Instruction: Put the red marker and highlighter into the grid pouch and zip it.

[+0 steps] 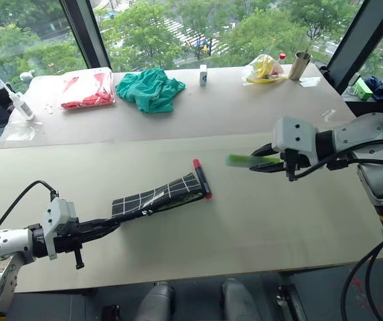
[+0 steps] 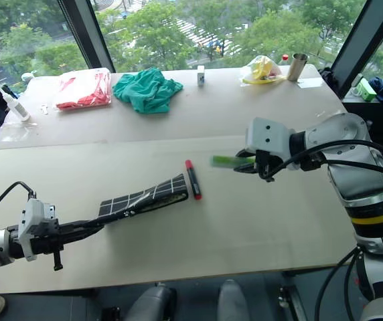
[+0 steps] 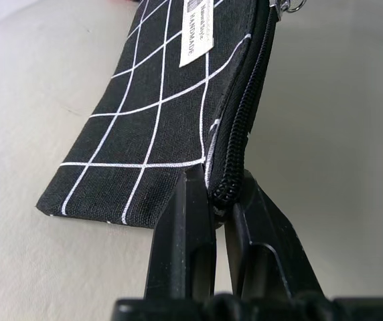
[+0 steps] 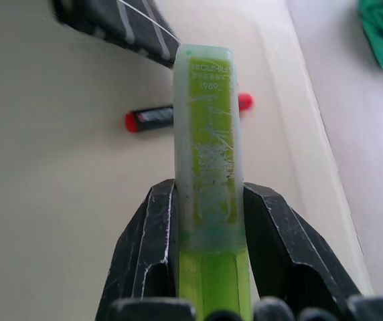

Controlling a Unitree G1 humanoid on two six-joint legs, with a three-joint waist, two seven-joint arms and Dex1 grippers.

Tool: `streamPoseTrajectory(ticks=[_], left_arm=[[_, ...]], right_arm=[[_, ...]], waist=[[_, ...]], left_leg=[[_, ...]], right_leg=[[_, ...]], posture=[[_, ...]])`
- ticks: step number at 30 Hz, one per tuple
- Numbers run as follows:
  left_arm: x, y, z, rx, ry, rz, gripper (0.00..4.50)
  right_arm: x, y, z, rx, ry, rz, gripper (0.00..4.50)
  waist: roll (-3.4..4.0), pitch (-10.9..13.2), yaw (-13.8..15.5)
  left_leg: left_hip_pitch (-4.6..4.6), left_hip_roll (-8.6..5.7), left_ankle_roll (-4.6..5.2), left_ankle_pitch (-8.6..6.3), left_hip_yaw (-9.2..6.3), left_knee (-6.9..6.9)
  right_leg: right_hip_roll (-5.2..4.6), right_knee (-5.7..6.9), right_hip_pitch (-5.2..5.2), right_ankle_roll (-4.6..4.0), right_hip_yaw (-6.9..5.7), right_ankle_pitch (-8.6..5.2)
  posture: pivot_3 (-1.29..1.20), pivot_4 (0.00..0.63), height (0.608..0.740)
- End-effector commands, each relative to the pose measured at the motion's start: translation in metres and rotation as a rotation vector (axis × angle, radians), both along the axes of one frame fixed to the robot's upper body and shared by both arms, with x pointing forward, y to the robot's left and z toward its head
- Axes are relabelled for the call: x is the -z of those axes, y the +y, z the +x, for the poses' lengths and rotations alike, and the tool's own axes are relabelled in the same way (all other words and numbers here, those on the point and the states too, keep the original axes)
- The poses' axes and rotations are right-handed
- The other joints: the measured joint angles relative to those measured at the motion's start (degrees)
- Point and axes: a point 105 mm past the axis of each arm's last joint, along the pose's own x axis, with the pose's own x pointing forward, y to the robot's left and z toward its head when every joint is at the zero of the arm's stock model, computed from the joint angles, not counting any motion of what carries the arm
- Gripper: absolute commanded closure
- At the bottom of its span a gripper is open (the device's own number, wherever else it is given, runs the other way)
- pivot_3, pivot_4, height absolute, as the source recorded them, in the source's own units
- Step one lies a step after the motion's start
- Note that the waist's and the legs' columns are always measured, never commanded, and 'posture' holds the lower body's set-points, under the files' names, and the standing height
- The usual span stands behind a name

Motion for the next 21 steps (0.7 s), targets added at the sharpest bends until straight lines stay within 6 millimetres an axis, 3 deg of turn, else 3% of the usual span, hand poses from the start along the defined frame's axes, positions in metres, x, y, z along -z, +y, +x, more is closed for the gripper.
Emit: streamPoseTrajectory(ticks=[1,7,9,14,18,21], left_arm=[[0.001,-0.002,0.001,0.006,-0.02,0.008,4.5],[0.004,-0.005,0.003,0.017,-0.022,0.004,4.5],[0.004,-0.006,0.004,0.02,-0.024,0.002,4.5],[0.004,-0.008,0.006,0.024,-0.028,-0.003,4.5],[0.004,-0.009,0.007,0.027,-0.029,-0.005,4.5],[0.004,-0.008,0.008,0.029,-0.029,-0.005,4.5]], right_arm=[[0.001,0.026,-0.017,-0.069,0.002,0.003,3.49],[0.021,0.054,-0.014,-0.001,0.075,0.039,3.49],[0.022,0.055,-0.011,0.014,0.075,0.029,3.49],[0.02,0.055,-0.038,-0.1,0.143,0.021,3.49],[0.02,0.054,-0.041,-0.112,0.162,0.031,3.49],[0.006,0.055,-0.041,-0.12,0.171,0.082,3.49]], waist=[[0.0,0.0,0.03],[0.0,0.0,0.23],[0.0,0.0,0.42],[0.0,0.0,0.79],[0.0,0.0,0.81],[0.0,0.0,0.86]], left_leg=[[-0.01,0.01,0.0,0.0,0.0,0.0],[-0.02,-0.01,-0.02,0.01,-0.03,0.01],[-0.03,-0.04,-0.02,0.01,-0.03,0.04],[-0.05,-0.06,-0.02,0.01,-0.04,0.08],[-0.02,-0.07,-0.01,0.01,-0.04,0.08],[-0.03,-0.07,-0.01,0.01,-0.03,0.08]], right_leg=[[0.0,0.01,-0.02,0.0,0.0,0.0],[-0.01,0.06,-0.03,-0.01,0.01,0.0],[-0.04,0.06,-0.03,-0.01,0.01,0.01],[-0.05,0.05,-0.04,-0.01,0.0,0.01],[-0.03,0.06,-0.02,-0.01,-0.01,0.01],[-0.03,0.09,-0.05,-0.01,-0.01,0.01]], posture=[[0.0,0.15,0.74],[0.0,0.15,0.74],[0.0,0.15,0.74],[0.0,0.15,0.74],[0.0,0.15,0.74],[0.0,0.15,0.74]])
